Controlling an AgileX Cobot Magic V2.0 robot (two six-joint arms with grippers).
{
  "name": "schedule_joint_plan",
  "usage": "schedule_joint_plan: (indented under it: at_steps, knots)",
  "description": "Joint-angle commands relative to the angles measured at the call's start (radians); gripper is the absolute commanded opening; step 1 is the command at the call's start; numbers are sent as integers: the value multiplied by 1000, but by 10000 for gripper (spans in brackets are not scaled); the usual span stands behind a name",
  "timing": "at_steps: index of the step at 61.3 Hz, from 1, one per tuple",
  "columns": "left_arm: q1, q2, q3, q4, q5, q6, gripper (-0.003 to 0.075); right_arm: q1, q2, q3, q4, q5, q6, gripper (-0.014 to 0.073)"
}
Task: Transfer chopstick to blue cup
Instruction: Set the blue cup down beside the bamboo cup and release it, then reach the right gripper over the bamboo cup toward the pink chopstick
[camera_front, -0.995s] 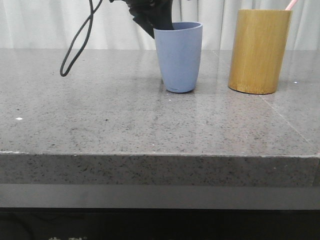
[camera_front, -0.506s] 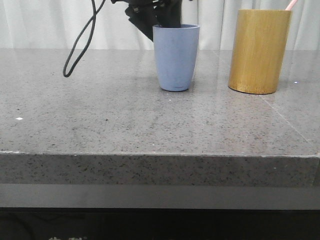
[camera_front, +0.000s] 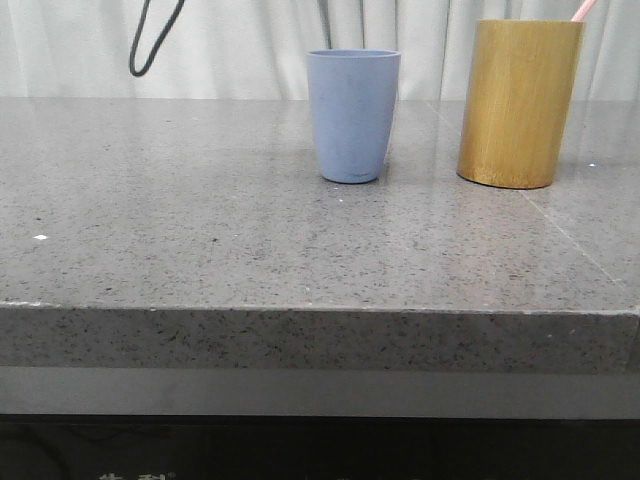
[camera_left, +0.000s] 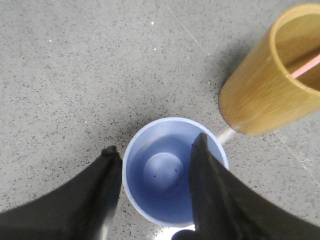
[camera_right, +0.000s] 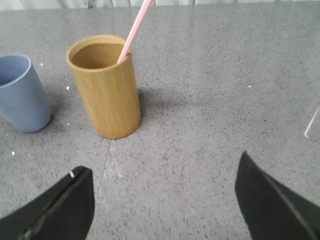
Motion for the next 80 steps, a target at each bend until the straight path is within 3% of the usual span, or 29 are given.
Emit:
schedule_joint_plan:
  at_steps: [1,19,26,43,55,66,80]
  knots:
    - [-3,-105,-38,-16,-6,-21,314,-5,65,-73,7,-81,23,592]
    - [-3,-299,116,16,-14,-21,314,-78,277,-251,69,-69,30,592]
    - [-3,-425,302,78,-85,-19,314,-136,369,-337,146,-41,20,591]
    - [-3,-785,815,104,-291,-19,314,-145,584,-524,434,42,-227,591]
    - [-3,-989,1082,95,-327,-25,314,-145,728,-626,541,64,-314,591]
    - [-3,-1121,1221,95,-329,-25,314,-145,819,-688,560,102,-338,591]
    - [-3,-1177,1259,95,-327,-25,314,-145,855,-697,571,108,-374,554]
